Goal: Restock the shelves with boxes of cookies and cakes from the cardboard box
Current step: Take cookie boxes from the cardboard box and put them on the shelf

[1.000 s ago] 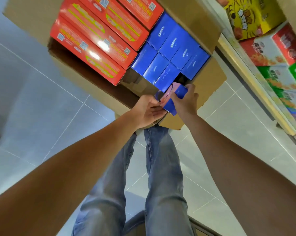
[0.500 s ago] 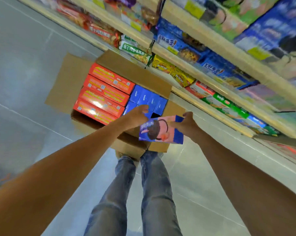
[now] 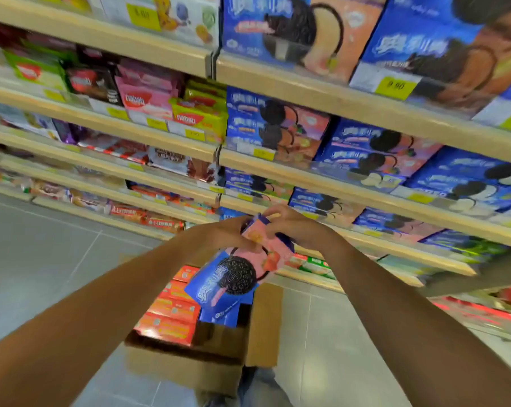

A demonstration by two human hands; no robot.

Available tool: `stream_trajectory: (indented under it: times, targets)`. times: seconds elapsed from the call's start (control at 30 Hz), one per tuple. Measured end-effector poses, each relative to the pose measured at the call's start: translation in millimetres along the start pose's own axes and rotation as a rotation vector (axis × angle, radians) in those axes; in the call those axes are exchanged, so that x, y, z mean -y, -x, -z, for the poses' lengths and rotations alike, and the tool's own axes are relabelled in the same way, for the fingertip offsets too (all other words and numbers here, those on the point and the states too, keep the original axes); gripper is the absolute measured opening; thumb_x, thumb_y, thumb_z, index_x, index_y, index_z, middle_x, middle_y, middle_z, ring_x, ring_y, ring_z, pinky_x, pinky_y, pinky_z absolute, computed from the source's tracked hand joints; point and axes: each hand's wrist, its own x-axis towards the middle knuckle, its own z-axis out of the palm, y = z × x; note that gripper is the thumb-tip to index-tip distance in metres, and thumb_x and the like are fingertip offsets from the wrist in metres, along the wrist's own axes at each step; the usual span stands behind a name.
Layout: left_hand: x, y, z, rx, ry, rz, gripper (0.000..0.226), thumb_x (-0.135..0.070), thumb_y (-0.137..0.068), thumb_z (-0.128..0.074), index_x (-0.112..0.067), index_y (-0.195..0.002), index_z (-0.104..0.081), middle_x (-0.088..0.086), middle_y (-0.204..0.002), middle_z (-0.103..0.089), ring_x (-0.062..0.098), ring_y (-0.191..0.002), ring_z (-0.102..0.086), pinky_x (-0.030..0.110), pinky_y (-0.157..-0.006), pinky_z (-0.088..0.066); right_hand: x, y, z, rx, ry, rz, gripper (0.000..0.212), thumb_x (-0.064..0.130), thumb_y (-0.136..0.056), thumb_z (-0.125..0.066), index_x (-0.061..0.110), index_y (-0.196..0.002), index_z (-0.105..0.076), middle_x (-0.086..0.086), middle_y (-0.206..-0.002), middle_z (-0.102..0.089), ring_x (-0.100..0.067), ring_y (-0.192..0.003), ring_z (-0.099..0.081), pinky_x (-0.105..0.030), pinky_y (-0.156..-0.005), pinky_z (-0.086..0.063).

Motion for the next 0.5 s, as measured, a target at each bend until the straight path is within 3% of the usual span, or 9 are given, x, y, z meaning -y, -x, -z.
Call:
stream_trajectory:
  times: [0.07, 0.1, 0.17, 0.23, 0.27, 0.33, 0.4, 0.43, 0.5]
  targets:
    - [-37, 29, 16, -0.067, -0.200, -0.040, 0.051, -0.024, -0.082, -0.073, -0.011, -0.124, -0.047, 0.003, -0.116, -0.060, 0.017, -0.101, -0.058, 0.021, -0.077, -0.051, 33, 27, 17, -0.060, -0.017, 0.070, 0.043, -0.001, -0.080, -0.059, 0.015, -0.119, -0.051, -0.005, -0.091, -0.056, -0.018, -0.068, -0.054, -0.027, -0.053, -0.042]
    - [-53, 43, 27, -0.114, -0.258, -0.060, 0.050, -0.028, -0.084, -0.071, -0.009, -0.124, -0.048, 0.003, -0.116, -0.060, 0.019, -0.104, -0.059, 0.023, -0.080, -0.052, 50, 42, 26, -0.104, -0.033, 0.111, 0.040, -0.001, -0.080, -0.060, 0.016, -0.116, -0.053, -0.004, -0.088, -0.055, -0.018, -0.068, -0.053, -0.027, -0.051, -0.042]
    - [-86, 72, 45, -0.217, -0.369, -0.126, 0.060, -0.050, -0.077, -0.070, -0.012, -0.120, -0.054, 0.007, -0.114, -0.062, 0.023, -0.106, -0.059, 0.032, -0.090, -0.048, 85, 68, 43, -0.198, -0.075, 0.199, 0.031, 0.001, -0.075, -0.061, 0.019, -0.100, -0.059, -0.004, -0.083, -0.054, -0.019, -0.069, -0.052, -0.029, -0.054, -0.042]
    - [-118, 100, 65, -0.329, -0.430, -0.197, 0.071, -0.074, -0.062, -0.063, -0.018, -0.107, -0.058, 0.006, -0.102, -0.061, 0.018, -0.091, -0.057, 0.023, -0.081, -0.042, 120, 94, 58, -0.270, -0.133, 0.312, 0.019, 0.002, -0.070, -0.061, 0.017, -0.083, -0.060, -0.004, -0.072, -0.049, -0.019, -0.061, -0.047, -0.031, -0.053, -0.035]
    - [-140, 123, 68, -0.377, -0.452, -0.224, 0.071, -0.076, -0.061, -0.059, -0.020, -0.105, -0.058, 0.001, -0.097, -0.058, 0.014, -0.087, -0.053, 0.019, -0.074, -0.039, 137, 112, 65, -0.308, -0.170, 0.380, 0.014, 0.002, -0.070, -0.060, 0.012, -0.080, -0.057, -0.004, -0.067, -0.046, -0.017, -0.055, -0.045, -0.028, -0.051, -0.033]
    - [-170, 146, 84, -0.472, -0.439, -0.285, 0.079, -0.076, -0.061, -0.056, -0.018, -0.114, -0.055, -0.003, -0.103, -0.056, 0.014, -0.095, -0.052, 0.024, -0.075, -0.037, 168, 143, 75, -0.384, -0.248, 0.488, 0.015, -0.002, -0.075, -0.058, 0.009, -0.085, -0.055, -0.004, -0.060, -0.044, -0.010, -0.040, -0.045, -0.019, -0.041, -0.033]
    - [-199, 175, 94, -0.553, -0.484, -0.335, 0.082, -0.077, -0.065, -0.054, -0.016, -0.121, -0.054, 0.005, -0.112, -0.058, 0.024, -0.105, -0.055, 0.034, -0.084, -0.042, 192, 170, 87, -0.434, -0.345, 0.589, 0.016, -0.006, -0.075, -0.055, 0.010, -0.080, -0.057, 0.000, -0.048, -0.052, -0.006, -0.031, -0.045, -0.013, -0.034, -0.034]
    - [-209, 184, 103, -0.590, -0.505, -0.364, 0.087, -0.081, -0.065, -0.053, -0.016, -0.122, -0.054, 0.008, -0.117, -0.058, 0.027, -0.108, -0.055, 0.038, -0.089, -0.042, 202, 181, 93, -0.463, -0.393, 0.639, 0.019, -0.007, -0.076, -0.053, 0.011, -0.077, -0.059, 0.001, -0.046, -0.056, -0.008, -0.034, -0.049, -0.013, -0.037, -0.038]
    - [-234, 205, 109, -0.658, -0.546, -0.384, 0.102, -0.096, -0.047, -0.046, -0.023, -0.118, -0.055, 0.004, -0.112, -0.060, 0.023, -0.102, -0.056, 0.036, -0.087, -0.041, 217, 201, 109, -0.488, -0.442, 0.739, 0.016, -0.002, -0.071, -0.055, 0.008, -0.081, -0.062, -0.005, -0.061, -0.064, -0.017, -0.052, -0.058, -0.023, -0.053, -0.048]
